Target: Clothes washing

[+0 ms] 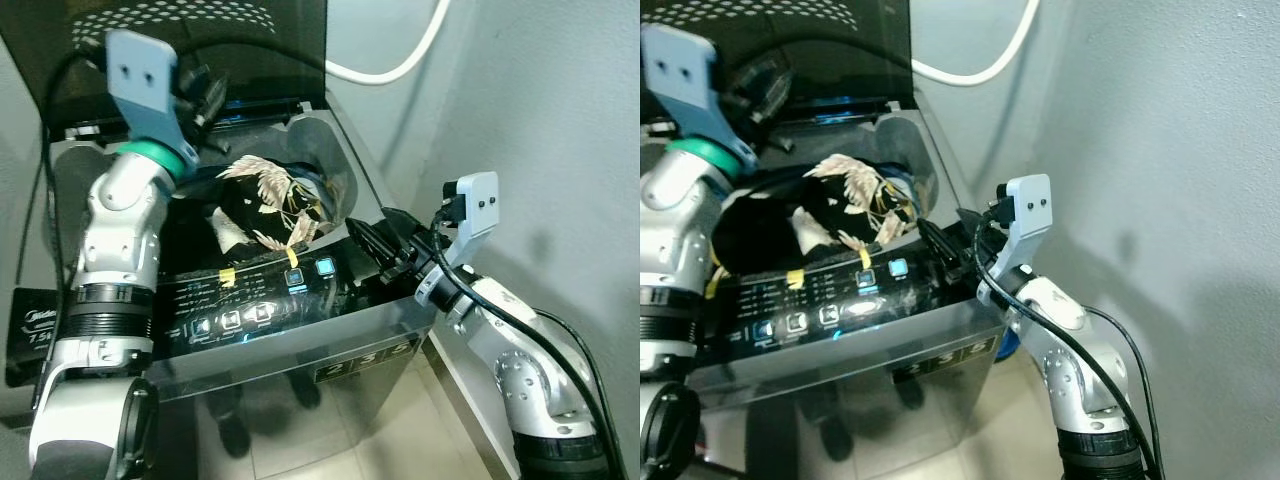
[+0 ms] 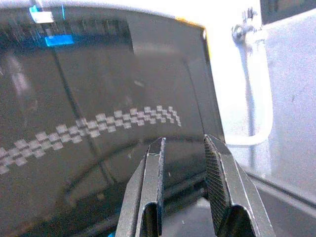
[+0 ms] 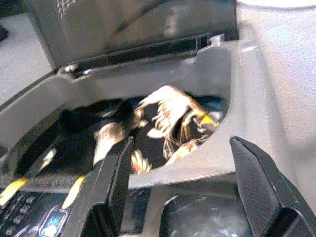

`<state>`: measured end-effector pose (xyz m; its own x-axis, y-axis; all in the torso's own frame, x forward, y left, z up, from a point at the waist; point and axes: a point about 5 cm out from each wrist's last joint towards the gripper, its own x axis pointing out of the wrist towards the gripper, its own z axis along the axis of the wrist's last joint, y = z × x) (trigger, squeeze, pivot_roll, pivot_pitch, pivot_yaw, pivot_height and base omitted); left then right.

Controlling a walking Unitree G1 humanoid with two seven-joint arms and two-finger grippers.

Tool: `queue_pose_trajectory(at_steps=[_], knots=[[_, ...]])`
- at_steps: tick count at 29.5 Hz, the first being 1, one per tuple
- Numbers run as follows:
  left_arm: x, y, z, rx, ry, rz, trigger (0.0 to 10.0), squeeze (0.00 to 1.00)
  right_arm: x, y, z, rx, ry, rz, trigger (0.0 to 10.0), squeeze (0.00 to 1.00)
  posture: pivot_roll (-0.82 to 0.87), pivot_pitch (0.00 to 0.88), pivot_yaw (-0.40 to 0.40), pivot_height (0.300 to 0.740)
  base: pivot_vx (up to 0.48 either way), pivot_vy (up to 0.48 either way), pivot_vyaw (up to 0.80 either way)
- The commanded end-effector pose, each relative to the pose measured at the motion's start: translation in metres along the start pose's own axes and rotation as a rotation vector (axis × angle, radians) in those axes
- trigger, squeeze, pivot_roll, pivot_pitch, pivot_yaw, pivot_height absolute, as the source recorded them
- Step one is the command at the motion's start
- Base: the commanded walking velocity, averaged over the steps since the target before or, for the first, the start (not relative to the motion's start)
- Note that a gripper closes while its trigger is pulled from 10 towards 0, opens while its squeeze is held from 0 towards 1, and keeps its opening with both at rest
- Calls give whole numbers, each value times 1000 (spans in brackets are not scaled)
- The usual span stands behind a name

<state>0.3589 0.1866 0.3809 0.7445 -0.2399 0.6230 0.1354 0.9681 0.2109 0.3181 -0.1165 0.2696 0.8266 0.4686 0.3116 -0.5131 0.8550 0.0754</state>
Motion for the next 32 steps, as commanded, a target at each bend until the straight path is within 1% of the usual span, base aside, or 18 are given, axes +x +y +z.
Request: queue_pose_trajectory(at_steps=[1,2,3,5,6,7,8,17,18,21,22,24,25,26,27,28,30,32], knots=[[-10,3,-19,10,133,-4,10000,0,-4,-9,-6,-8,-12,-97,10000,0,71,137,137,740,0,0,0],[-10,3,-19,10,133,-4,10000,0,-4,-9,-6,-8,-12,-97,10000,0,71,137,137,740,0,0,0],[-23,7,-38,49,249,10,10000,0,-4,-11,-10,-10,-25,-155,10000,0,59,132,138,740,0,0,0],[-23,7,-38,49,249,10,10000,0,-4,-11,-10,-10,-25,-155,10000,0,59,132,138,740,0,0,0],[-38,8,-54,35,354,47,10000,0,-5,-11,-13,-15,-25,-186,10000,0,49,115,128,740,0,0,0],[-38,8,-54,35,354,47,10000,0,-5,-11,-13,-15,-25,-186,10000,0,49,115,128,740,0,0,0],[-47,8,-61,35,399,58,10000,0,-7,-10,-16,-18,-24,-197,10000,0,55,102,113,740,0,0,0],[-61,2,-68,26,447,113,10000,0,-2,-8,-21,-27,-18,-187,10000,0,33,67,44,740,0,0,0],[-68,0,-69,58,477,163,10000,0,2,-9,-22,-62,-20,-208,10000,0,27,63,25,740,0,0,0],[-68,0,-69,58,477,163,10000,0,2,-9,-22,-62,-20,-208,10000,0,27,63,25,740,0,0,0],[-71,-5,-65,27,450,179,10000,0,3,-16,-22,-85,-25,-257,10000,0,24,61,-6,740,0,0,0],[-71,-5,-65,27,450,179,10000,0,3,-16,-22,-85,-25,-257,10000,0,24,61,-6,740,0,0,0],[-76,-10,-61,-34,419,201,10000,0,4,-23,-23,-95,-29,-303,10000,0,18,59,-24,740,0,0,0],[-76,-10,-61,-34,419,201,10000,0,4,-23,-23,-95,-29,-303,10000,0,18,59,-24,740,0,0,0],[-83,-16,-60,-77,396,216,10000,0,3,-28,-23,-113,-35,-321,10000,0,6,57,-30,740,0,0,0],[-83,-16,-60,-77,396,216,10000,0,3,-28,-23,-113,-35,-321,10000,0,6,57,-30,740,0,0,0],[-95,-22,-58,-101,348,236,10000,0,2,-31,-23,-133,-51,-321,10000,0,1,57,-32,740,0,0,0],[-98,-23,-58,-98,338,243,10000,0,0,-32,-22,-129,-62,-323,10000,0,0,58,-32,740,0,0,0]])
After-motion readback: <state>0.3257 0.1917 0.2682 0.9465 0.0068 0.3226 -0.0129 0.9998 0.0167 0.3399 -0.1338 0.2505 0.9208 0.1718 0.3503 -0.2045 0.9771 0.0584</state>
